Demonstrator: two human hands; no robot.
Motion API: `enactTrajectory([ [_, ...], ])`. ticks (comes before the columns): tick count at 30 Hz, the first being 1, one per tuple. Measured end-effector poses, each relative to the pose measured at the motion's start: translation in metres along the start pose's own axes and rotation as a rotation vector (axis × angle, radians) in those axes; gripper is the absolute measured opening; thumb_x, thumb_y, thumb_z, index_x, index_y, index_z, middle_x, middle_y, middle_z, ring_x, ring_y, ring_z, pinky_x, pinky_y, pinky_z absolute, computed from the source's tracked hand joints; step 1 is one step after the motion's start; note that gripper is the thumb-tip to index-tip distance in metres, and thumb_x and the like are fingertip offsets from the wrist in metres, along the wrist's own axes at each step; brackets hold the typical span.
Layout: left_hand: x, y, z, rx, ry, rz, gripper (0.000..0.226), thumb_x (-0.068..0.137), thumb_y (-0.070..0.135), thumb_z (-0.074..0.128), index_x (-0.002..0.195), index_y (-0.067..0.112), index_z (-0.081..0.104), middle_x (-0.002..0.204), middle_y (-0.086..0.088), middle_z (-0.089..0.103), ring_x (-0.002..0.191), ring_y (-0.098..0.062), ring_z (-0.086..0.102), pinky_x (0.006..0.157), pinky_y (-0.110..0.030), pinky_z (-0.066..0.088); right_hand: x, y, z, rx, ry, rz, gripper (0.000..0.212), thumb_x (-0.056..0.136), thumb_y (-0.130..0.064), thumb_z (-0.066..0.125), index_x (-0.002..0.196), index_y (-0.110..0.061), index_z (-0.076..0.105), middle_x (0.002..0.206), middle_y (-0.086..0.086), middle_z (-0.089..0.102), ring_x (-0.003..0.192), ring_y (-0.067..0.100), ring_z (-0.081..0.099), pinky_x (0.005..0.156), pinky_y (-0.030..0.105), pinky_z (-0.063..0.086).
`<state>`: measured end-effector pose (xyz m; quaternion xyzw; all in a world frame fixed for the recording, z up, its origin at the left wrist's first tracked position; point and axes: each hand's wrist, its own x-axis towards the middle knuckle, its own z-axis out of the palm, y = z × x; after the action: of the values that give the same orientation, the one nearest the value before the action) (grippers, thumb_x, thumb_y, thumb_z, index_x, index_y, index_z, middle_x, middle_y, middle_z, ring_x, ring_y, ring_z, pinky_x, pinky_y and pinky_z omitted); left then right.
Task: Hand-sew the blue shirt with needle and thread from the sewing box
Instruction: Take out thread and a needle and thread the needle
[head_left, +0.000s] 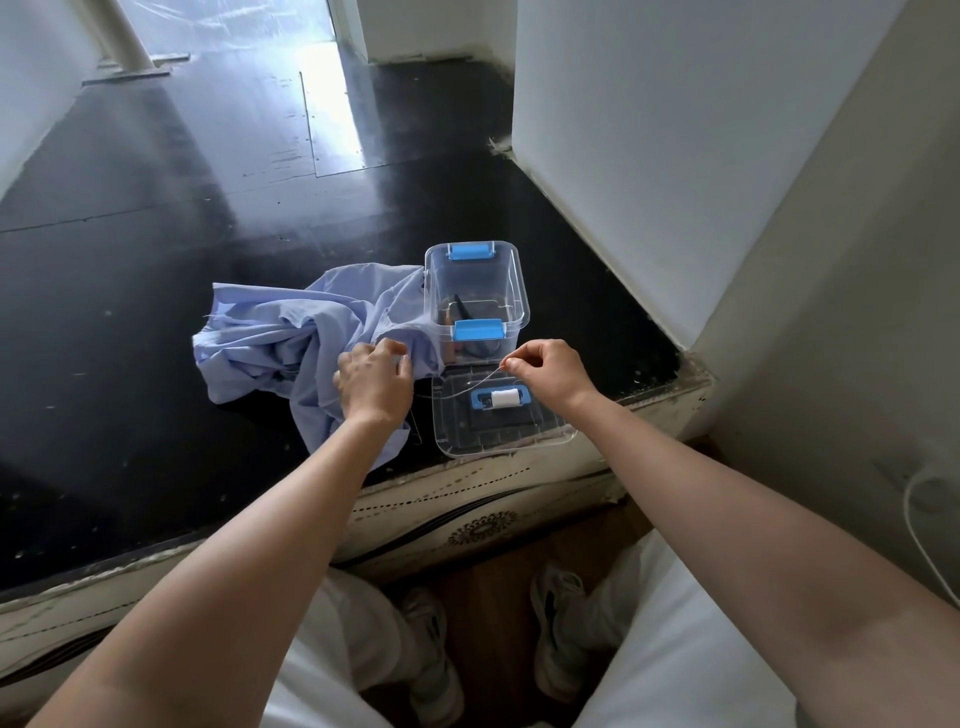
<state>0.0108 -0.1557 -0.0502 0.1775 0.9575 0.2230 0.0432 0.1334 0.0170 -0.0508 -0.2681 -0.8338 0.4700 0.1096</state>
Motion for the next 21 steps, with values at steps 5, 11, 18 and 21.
enactTrajectory([
  [5, -0.009, 0.027, 0.004, -0.483, -0.174, 0.29, 0.023, 0.096, 0.018, 0.058, 0.117, 0.013, 0.065, 0.113, -0.009, 0.069, 0.103, -0.021, 0.063, 0.092, -0.031, 0.05, -0.001, -0.001, 0.001, 0.025, -0.047, -0.014, 0.015, 0.093, -0.018, 0.065, 0.101, -0.006, 0.069, 0.09, 0.003, 0.067, 0.089, 0.014, 0.063, 0.085, 0.028, 0.053],
  [11, -0.022, 0.054, 0.011, -0.601, -0.512, 0.211, 0.02, 0.097, 0.014, 0.056, 0.109, -0.001, 0.063, 0.081, -0.007, 0.062, 0.073, -0.018, 0.059, 0.069, -0.026, 0.053, -0.001, -0.001, -0.001, 0.056, -0.094, -0.035, 0.013, 0.093, -0.019, 0.064, 0.099, -0.008, 0.069, 0.091, 0.005, 0.068, 0.089, 0.016, 0.065, 0.086, 0.03, 0.055],
  [18, -0.008, 0.034, 0.007, -0.299, -0.214, 0.121, 0.022, 0.097, 0.017, 0.054, 0.087, 0.013, 0.073, 0.075, 0.001, 0.062, 0.066, -0.013, 0.052, 0.065, -0.027, 0.044, -0.001, 0.003, -0.003, 0.016, -0.108, -0.021, 0.016, 0.092, -0.02, 0.066, 0.101, -0.006, 0.07, 0.092, 0.004, 0.067, 0.09, 0.016, 0.064, 0.085, 0.028, 0.054],
  [21, -0.006, 0.023, 0.001, -0.271, -0.116, 0.06, 0.025, 0.097, 0.014, 0.051, 0.092, 0.013, 0.075, 0.081, -0.002, 0.066, 0.077, -0.019, 0.057, 0.075, -0.031, 0.046, 0.0, 0.006, -0.006, 0.003, -0.072, 0.003, 0.017, 0.092, -0.02, 0.067, 0.1, -0.006, 0.07, 0.09, 0.003, 0.066, 0.089, 0.015, 0.063, 0.082, 0.025, 0.052],
])
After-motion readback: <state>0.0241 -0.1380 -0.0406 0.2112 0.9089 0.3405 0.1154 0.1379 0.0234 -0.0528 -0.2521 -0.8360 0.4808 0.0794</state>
